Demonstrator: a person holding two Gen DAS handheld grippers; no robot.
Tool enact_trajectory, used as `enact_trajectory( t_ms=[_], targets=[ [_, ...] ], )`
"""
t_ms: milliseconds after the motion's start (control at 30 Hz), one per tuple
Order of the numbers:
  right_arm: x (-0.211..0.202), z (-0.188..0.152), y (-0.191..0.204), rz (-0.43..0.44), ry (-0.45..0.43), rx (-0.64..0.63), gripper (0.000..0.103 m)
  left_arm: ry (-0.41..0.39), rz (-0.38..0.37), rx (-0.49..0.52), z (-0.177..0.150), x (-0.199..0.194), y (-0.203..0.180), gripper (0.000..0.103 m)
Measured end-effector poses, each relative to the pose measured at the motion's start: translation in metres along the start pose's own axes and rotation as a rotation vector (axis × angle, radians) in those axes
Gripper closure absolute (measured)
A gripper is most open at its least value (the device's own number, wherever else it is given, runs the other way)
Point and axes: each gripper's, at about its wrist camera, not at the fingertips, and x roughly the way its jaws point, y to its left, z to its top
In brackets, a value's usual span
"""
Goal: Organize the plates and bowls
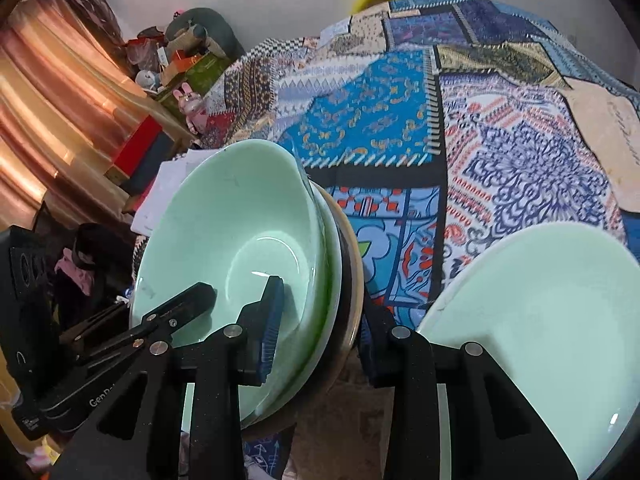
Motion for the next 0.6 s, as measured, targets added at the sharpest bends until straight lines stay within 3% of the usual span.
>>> enact_trajectory(
  t_ms=[600],
  targets=[
    [-0.063,0.007,-0.018,-0.051,-0.111,-0.011,0.072,-0.054,-0.067,0.063,0.012,-0.034,-0.056,0.068]
  ],
)
